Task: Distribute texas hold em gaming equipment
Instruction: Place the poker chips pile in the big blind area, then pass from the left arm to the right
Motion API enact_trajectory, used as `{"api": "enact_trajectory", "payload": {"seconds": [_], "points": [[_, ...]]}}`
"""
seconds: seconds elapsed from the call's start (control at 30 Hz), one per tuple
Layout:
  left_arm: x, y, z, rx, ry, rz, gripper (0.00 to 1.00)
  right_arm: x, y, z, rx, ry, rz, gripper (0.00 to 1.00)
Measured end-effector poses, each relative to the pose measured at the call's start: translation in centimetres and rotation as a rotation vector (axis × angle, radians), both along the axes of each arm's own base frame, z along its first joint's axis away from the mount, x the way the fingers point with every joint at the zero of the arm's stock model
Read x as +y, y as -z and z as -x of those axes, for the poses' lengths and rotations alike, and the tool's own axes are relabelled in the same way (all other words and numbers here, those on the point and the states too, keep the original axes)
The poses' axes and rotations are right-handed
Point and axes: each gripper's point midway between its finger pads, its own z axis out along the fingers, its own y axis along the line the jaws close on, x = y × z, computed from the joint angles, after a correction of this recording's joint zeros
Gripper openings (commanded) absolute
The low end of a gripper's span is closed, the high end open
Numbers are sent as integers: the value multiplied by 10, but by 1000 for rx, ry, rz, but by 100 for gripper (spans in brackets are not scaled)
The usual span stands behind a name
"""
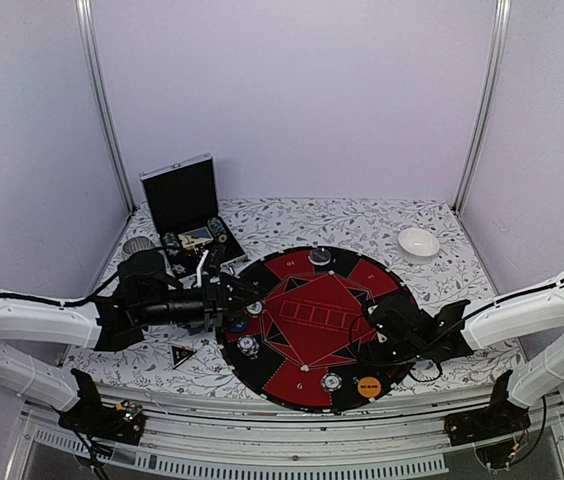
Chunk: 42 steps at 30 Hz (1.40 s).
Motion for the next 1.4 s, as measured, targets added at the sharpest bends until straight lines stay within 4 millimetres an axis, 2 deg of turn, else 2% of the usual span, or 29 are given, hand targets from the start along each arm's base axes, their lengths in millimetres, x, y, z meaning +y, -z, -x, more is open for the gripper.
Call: {"api": "enact_trajectory", "payload": {"seconds": [0.2,0.3,0.37,0.47,0.57,0.67,0.77,0.97,1.07,1.13,1.2,1.3,1.4], "points": [[2,-3,1,-5,-2,3,65,0,-5,10,32,-30,-12,77],[2,-1,1,-5,-1,-5,65,-1,-12,14,33,-60,-7,94],[2,0,1,-4,0,-11,65,4,-25,13,17,-87,-21,96],[3,1,1,-9,2,-19,65,24,-66,5,-69,-169,-74,93],[4,2,2,-12,3,-27,65,56,-122,4,-200,-300,-162,87],[4,-1,3,-22,6,-23,65,94,-173,16,-328,-465,-268,85],[3,-6,3,-30,10,-17,65,128,-206,32,-429,-620,-390,85],[1,-12,4,-37,25,-5,65,167,-221,39,-599,-827,-473,86],[1,-16,6,-41,30,1,65,173,-229,37,-606,-885,-541,75],[2,-18,6,-46,30,6,65,172,-241,21,-558,-854,-620,60],[3,-21,7,-50,29,12,65,165,-256,-10,-496,-749,-708,51],[3,-22,7,-54,29,14,65,158,-260,-35,-378,-619,-794,48],[3,-22,7,-55,30,14,65,165,-245,-33,-221,-556,-841,47]]}}
